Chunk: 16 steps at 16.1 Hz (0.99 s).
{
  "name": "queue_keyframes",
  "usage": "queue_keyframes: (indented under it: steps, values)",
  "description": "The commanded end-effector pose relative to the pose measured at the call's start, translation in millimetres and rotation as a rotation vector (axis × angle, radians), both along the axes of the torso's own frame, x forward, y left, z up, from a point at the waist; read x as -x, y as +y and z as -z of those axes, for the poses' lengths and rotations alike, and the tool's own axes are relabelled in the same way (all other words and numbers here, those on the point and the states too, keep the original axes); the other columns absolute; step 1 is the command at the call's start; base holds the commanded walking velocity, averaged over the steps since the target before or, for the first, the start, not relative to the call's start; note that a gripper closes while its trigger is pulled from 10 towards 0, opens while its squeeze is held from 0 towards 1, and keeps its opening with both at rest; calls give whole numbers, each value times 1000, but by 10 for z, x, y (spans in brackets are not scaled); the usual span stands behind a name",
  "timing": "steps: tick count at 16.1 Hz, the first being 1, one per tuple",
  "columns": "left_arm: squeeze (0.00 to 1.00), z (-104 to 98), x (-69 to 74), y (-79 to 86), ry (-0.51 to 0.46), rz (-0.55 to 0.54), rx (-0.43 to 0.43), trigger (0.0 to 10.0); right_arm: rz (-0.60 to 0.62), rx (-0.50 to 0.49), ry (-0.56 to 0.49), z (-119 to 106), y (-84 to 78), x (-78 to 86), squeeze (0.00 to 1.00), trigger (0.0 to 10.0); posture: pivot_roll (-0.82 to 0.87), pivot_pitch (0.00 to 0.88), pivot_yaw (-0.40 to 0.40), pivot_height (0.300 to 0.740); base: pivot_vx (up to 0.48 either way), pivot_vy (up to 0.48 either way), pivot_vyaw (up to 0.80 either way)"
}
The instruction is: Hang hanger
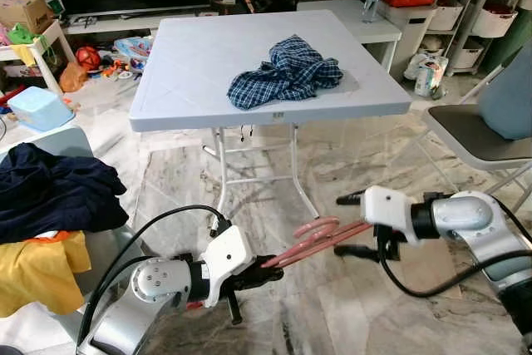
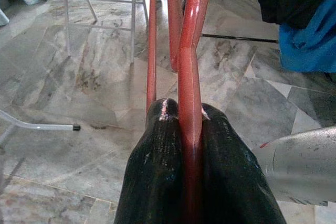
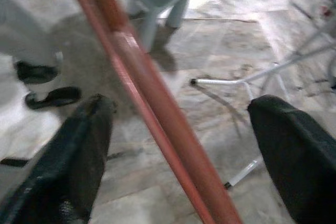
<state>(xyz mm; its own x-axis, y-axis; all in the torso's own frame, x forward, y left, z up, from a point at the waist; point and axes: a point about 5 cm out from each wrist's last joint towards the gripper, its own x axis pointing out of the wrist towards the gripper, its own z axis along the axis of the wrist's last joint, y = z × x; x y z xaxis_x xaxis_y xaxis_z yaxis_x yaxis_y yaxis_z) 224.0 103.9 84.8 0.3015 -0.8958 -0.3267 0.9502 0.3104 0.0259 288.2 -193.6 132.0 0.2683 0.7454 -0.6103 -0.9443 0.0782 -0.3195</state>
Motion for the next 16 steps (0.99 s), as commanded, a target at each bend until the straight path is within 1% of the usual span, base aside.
queue_keyframes:
  steps: [1, 3, 5, 6, 7, 8, 12, 16]
  values:
    - [0, -41, -35, 2, -24, 11, -2, 10000, -38, 23, 22, -25, -11, 30, 0, 0, -88, 0, 13, 740, 0, 0, 0]
    - [0, -22, -30, 26, -20, 18, -15, 10000, -58, 74, 26, -31, -66, 41, 0, 0, -89, 0, 15, 740, 0, 0, 0]
    - [0, -4, -22, 38, -24, 35, -35, 10000, -79, 203, 23, -28, -171, 22, 0, 0, -91, 0, 18, 740, 0, 0, 0]
    - [0, -3, -21, 34, -25, 39, -36, 10000, -84, 238, 27, -38, -200, 8, 0, 0, -95, 0, 20, 740, 0, 0, 0]
    - [0, -2, -20, 28, -27, 42, -38, 10000, -87, 250, 31, -44, -207, 1, 0, 0, -95, 0, 20, 740, 0, 0, 0]
    - [0, -8, -6, -3, -33, 53, -34, 10000, -103, 287, 18, -56, -206, -20, 0, 0, -96, 0, 21, 740, 0, 0, 0]
    - [0, 11, 33, -42, -32, 63, -32, 10000, -127, 290, 18, -23, -126, -20, 0, 0, -92, 0, 17, 740, 0, 0, 0]
    - [0, 32, 40, -42, -30, 67, -38, 10000, -137, 304, 25, -21, -133, -27, 0, 0, -93, 0, 20, 740, 0, 0, 0]
